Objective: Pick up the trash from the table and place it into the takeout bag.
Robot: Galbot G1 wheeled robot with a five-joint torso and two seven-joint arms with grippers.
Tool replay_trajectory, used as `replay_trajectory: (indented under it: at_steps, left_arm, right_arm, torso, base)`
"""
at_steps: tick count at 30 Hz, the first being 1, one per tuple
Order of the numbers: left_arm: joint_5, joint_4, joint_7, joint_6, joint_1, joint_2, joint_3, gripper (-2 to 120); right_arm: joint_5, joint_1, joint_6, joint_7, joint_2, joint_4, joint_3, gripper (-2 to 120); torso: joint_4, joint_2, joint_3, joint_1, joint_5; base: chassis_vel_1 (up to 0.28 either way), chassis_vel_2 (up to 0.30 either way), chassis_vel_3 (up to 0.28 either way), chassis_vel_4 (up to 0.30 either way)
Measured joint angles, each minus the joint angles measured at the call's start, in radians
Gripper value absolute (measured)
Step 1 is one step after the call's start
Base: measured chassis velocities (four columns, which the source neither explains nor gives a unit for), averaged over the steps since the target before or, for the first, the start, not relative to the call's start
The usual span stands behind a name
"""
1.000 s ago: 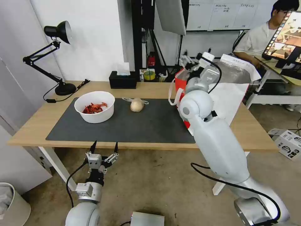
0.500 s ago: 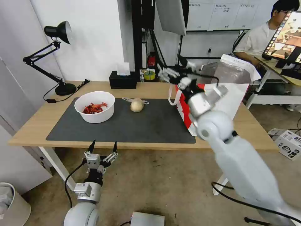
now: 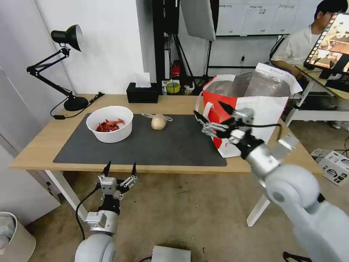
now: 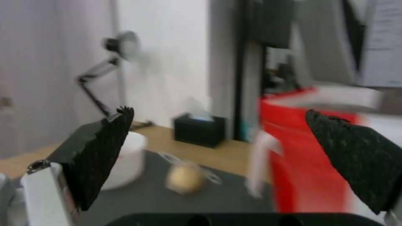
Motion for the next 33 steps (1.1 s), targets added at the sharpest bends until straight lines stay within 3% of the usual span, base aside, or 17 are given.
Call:
replay_trajectory:
  at_steps: [4,8,11,18,26,33]
  left_arm:
    - [-0.001,0.000,0.000,-0.001,0.000,0.000,0.000,100]
    - [-0.002,0.003,0.000,-0.011,0.002,0.005,-0.001,100]
    - [-0.004,0.003,0.000,-0.012,0.002,0.007,-0.002,100]
    - [-0.004,0.000,0.000,-0.018,0.010,0.005,0.000,100]
    - [0.002,0.001,0.001,-0.028,0.019,-0.002,0.004,100]
    - [0.004,0.001,0.001,-0.035,0.023,-0.004,0.000,100]
  right_arm:
    - [-0.046,-0.090,-0.002,0.056,0.018,0.024,0.044,100]
    - [-0.130,-0.246,0.047,0.107,0.090,0.048,0.069,100]
    - [-0.284,-0.380,0.185,0.112,0.164,0.023,0.054,100]
    - [-0.455,-0.537,0.376,0.153,0.244,-0.042,0.016,100]
    - [-0.564,-0.564,0.468,0.174,0.270,-0.148,0.005,100]
    - [-0.587,-0.567,0.490,0.178,0.282,-0.187,0.002,100]
  torso:
    - [0.0002,0.000,0.000,0.000,-0.0002]
    - [0.0004,0.000,0.000,0.000,-0.0003]
    - [-0.0001,0.000,0.000,0.000,0.0001]
    - [0.0000,0.000,0.000,0.000,-0.0003]
    - [0.0002,0.000,0.000,0.000,-0.0001]
    - [0.0002,0.000,0.000,0.000,-0.0001]
  base:
    - [0.000,0.000,0.000,0.000]
    - [0.000,0.000,0.000,0.000]
    - [0.000,0.000,0.000,0.000]
    - [0.000,0.000,0.000,0.000]
    - [0.000,0.000,0.000,0.000]
    - [0.000,0.000,0.000,0.000]
